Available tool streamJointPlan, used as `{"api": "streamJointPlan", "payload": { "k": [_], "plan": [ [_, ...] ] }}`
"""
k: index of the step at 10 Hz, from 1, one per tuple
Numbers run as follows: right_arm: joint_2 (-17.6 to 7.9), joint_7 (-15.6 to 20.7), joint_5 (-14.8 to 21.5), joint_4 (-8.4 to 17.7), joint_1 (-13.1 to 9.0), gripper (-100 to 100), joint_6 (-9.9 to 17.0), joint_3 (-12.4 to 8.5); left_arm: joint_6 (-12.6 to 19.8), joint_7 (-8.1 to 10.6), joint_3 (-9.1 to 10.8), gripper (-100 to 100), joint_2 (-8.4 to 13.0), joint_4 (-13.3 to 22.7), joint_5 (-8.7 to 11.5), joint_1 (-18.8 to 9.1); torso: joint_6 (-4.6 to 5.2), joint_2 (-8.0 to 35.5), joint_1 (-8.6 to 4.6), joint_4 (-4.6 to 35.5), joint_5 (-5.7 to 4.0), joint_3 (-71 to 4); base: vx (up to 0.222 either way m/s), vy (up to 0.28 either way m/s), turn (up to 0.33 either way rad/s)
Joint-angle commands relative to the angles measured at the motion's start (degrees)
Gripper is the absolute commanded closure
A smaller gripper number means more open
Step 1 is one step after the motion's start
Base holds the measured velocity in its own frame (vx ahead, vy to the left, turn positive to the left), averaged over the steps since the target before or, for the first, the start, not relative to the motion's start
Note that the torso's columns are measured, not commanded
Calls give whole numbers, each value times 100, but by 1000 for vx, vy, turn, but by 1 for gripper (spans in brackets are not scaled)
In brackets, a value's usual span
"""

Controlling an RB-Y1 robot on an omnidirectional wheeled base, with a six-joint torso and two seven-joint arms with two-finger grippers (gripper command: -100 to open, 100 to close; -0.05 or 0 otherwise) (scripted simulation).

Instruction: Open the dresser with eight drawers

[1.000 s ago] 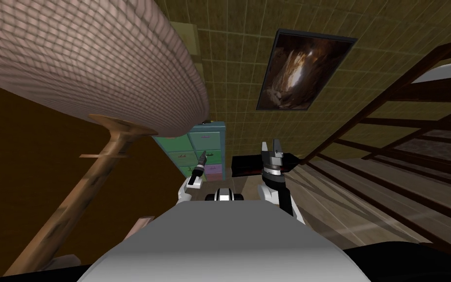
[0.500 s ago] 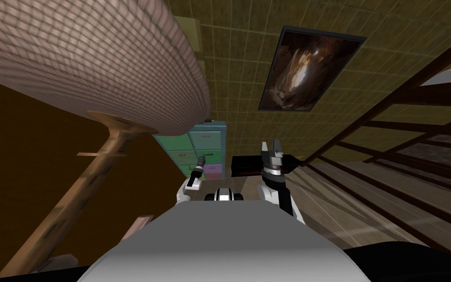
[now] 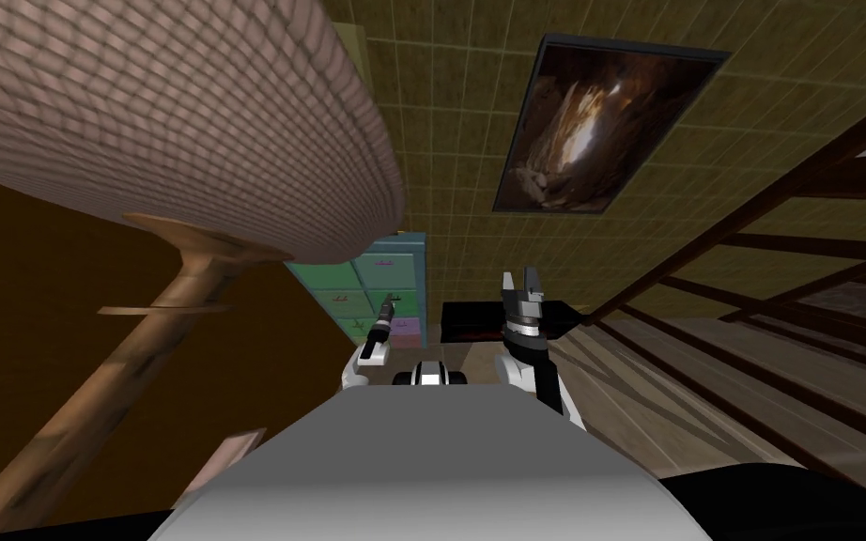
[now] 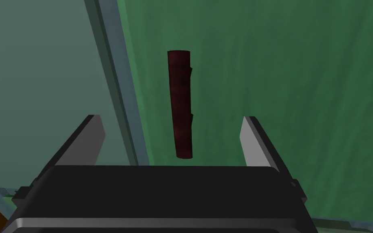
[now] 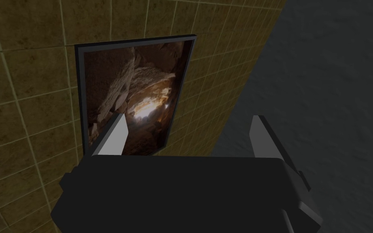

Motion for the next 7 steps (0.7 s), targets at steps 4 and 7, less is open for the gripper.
{"api": "streamJointPlan", "payload": {
  "k": [4, 7],
  "plan": [
    [-1, 0, 0, 0, 0, 0, 0, -1, 147, 1, -17, 100, -11, -159, -10, 1, 1, -14, 9, -4, 0, -14, -2, -15, 2],
    [0, 0, 0, 0, -1, 0, 0, 0, 200, 14, -47, 100, 3, -255, -17, 39, 3, 109, 43, 29, 38, 87, -131, -3, 14]
  ]
}}
